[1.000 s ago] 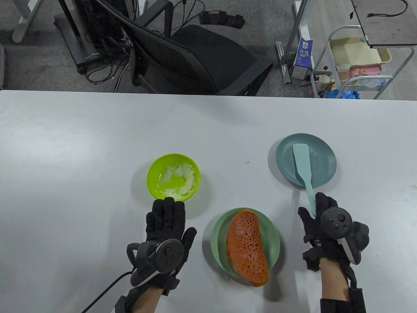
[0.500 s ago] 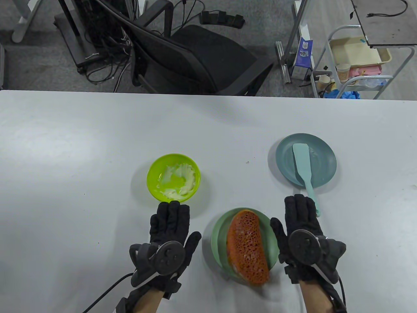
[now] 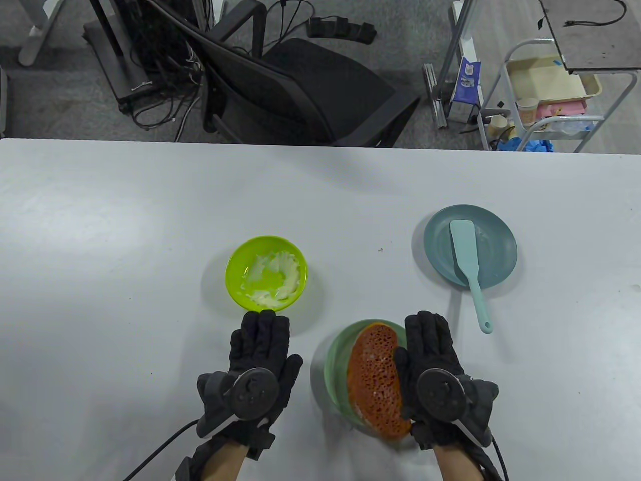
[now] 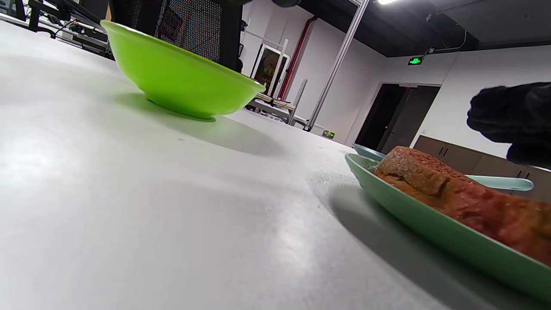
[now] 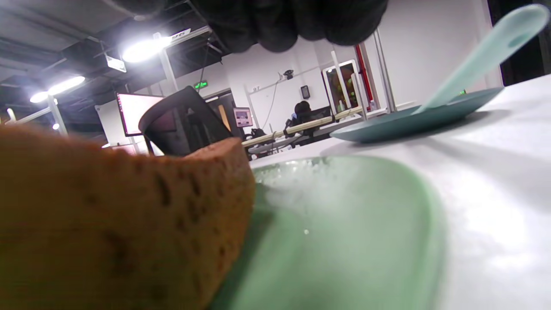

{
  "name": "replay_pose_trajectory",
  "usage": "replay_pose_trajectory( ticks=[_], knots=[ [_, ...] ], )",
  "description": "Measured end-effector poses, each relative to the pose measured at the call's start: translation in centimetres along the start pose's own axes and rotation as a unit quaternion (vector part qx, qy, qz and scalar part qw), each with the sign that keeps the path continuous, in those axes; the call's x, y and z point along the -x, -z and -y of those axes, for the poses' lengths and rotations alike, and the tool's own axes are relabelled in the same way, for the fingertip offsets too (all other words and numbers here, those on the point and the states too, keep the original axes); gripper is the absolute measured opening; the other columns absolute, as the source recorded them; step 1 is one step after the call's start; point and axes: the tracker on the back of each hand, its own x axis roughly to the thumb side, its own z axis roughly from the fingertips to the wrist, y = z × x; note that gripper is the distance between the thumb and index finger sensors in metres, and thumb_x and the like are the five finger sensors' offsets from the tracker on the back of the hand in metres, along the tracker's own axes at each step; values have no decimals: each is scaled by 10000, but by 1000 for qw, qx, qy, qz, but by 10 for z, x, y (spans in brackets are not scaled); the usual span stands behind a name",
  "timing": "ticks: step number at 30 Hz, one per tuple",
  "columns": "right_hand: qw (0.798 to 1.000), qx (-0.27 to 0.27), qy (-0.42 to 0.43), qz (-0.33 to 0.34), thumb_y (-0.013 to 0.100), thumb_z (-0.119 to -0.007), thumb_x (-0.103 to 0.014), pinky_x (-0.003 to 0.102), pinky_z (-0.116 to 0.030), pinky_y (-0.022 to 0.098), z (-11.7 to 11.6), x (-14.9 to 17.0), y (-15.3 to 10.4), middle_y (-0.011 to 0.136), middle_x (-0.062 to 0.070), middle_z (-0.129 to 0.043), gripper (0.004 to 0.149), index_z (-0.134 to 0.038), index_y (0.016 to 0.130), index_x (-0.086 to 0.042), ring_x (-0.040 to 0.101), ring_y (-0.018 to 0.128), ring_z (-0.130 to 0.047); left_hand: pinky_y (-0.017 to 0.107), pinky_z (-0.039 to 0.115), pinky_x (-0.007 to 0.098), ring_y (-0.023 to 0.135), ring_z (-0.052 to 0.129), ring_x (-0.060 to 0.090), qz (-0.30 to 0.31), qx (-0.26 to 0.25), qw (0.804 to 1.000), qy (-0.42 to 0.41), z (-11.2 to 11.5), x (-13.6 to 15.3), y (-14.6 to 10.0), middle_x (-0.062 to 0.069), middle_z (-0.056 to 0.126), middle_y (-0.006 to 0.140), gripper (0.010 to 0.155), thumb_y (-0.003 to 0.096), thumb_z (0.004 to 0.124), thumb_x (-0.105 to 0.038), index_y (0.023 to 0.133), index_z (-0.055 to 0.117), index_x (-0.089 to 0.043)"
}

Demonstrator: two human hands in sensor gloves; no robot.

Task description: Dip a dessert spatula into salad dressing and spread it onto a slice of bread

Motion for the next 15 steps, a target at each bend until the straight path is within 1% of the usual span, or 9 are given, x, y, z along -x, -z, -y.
replay_pose_trajectory(
  ticks=[4,15],
  knots=[
    [1000,20,18,-8,507,-503,-500,449,-500,786,4,5,1,1141,54,-438,617,-484,1060,-228,333,1066,-410,729,259,606,1085,197,459,-1,3,1000,2,0,0,0,168,286,1197,714,563,447,-508,1150,324,-121],
    [999,17,33,-15,508,-499,-502,444,-505,787,2,9,3,1141,50,-442,613,-483,1060,-236,329,1066,-418,726,261,608,1082,203,460,-5,-6,1000,1,-1,2,0,170,291,1195,711,564,455,-504,1149,332,-119]
  ],
)
